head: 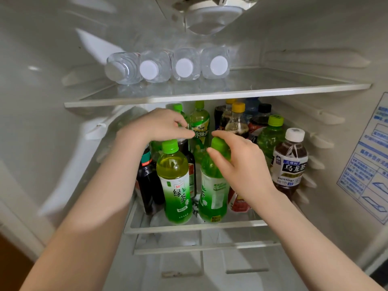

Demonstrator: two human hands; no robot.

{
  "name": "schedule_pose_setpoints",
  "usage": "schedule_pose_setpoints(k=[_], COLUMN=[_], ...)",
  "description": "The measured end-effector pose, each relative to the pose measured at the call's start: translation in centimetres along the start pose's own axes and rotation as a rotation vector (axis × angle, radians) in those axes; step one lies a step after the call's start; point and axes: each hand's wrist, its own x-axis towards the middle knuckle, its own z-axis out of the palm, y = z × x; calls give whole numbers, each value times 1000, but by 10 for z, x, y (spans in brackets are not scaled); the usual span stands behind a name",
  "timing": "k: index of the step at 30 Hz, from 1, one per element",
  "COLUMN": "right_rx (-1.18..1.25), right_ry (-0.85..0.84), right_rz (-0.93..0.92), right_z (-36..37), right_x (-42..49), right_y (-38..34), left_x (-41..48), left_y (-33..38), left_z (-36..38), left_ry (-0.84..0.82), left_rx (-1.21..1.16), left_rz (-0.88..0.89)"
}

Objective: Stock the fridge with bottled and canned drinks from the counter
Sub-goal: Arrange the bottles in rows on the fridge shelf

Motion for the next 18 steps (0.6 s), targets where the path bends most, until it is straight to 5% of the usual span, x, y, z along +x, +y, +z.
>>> schedule_pose_setpoints(k=[6, 18], right_rx=[7, 53], right_ry=[0, 84], right_rz=[17, 93], right_z=[-8, -13], right_x=[-2, -12], right_y=[-1, 8], left_x=[7, 11], left_y=[10, 38], left_z=[-8, 0], left_ry=[-105, -177], left_rx=[64, -193], left_rz=[-12, 146])
